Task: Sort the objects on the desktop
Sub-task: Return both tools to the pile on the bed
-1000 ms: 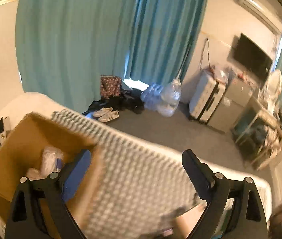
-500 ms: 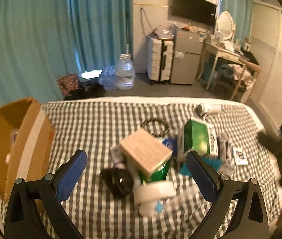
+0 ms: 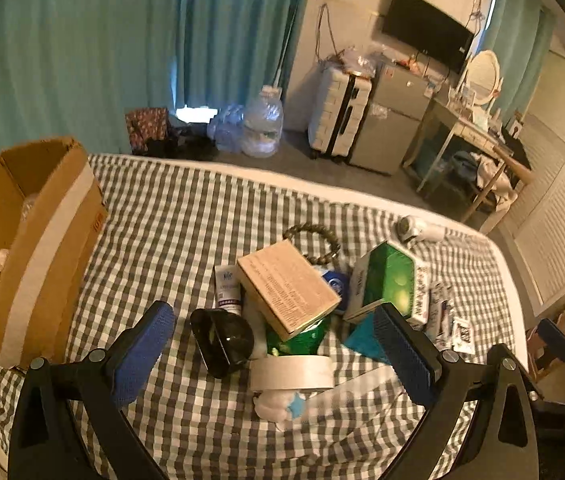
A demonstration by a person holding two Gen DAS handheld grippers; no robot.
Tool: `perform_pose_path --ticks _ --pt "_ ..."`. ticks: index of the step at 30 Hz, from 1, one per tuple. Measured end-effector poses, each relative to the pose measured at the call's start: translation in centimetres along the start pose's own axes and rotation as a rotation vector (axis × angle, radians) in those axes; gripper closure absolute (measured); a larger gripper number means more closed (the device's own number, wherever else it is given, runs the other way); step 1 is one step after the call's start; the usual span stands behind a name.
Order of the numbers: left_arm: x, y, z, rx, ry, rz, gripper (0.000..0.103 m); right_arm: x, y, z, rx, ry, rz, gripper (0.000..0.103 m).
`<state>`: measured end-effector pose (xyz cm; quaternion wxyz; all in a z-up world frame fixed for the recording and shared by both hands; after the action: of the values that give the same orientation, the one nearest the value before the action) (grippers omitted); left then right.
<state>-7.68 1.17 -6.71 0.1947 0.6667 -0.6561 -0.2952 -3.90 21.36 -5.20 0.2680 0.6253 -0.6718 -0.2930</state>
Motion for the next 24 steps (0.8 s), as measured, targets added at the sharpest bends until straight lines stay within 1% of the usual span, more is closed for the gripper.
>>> perform_pose_path --ticks 2,6,9,12,15,17,19,20,22,23,24 --pt "0.4 -0.2 1.3 0.019 0.009 -0.011 0.001 -0.6 -0.3 1.0 0.022 0.016 0.035 0.000" --pt "0.2 -0.4 3.4 0.058 -0.004 -0.003 0.001 -1.3 -0.5 3.2 0.054 0.029 0.067 0.000" --pt "-0.2 -0.2 4.3 0.052 0.005 0.030 0.001 -1.7 -0.7 4.9 0.087 0.032 0.082 0.000" --pt "-0.6 -0.5 5.2 0.070 0.002 0.048 0.001 -1.7 -0.5 5.9 0.084 0.032 0.087 0.000" --pt "-1.0 -0.8 6.4 0.094 -0.005 0.069 0.001 -1.5 -0.1 6.5 0.082 0.051 0.093 0.000" --pt "-1.2 -0.9 7.3 0.111 -0.003 0.071 0.001 -1.3 -0.1 7.3 0.100 0.063 0.100 0.000" --pt "-1.2 -1.0 8.1 0.131 -0.010 0.057 0.001 -0.8 -0.2 8.3 0.120 0.089 0.133 0.000" --pt "-1.0 -1.1 8.3 0.136 0.004 0.057 0.001 -0.4 -0.1 8.7 0.131 0.107 0.149 0.000" --pt "-0.2 -1.0 8.7 0.144 0.069 0.079 0.001 0.5 -0.2 9.9 0.157 0.145 0.183 0.000" --pt "0.2 -0.9 8.8 0.142 0.080 0.084 0.001 0.9 -0.3 10.5 0.172 0.154 0.195 0.000" --pt "0.6 -0.9 9.0 0.141 0.083 0.078 0.001 1.1 -0.5 10.9 0.180 0.145 0.201 0.000"
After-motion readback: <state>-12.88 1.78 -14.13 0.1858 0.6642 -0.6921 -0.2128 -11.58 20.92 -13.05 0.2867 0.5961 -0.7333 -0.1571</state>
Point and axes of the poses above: each gripper's, at about its wrist camera, not at the fingertips, and z roughly the way its jaws point, x to its left, y to its top, the point moved 9 cm from there along z, roughly the way its jaws point, and after that the axes turned 3 degrees about z, right-handed, at the moved point
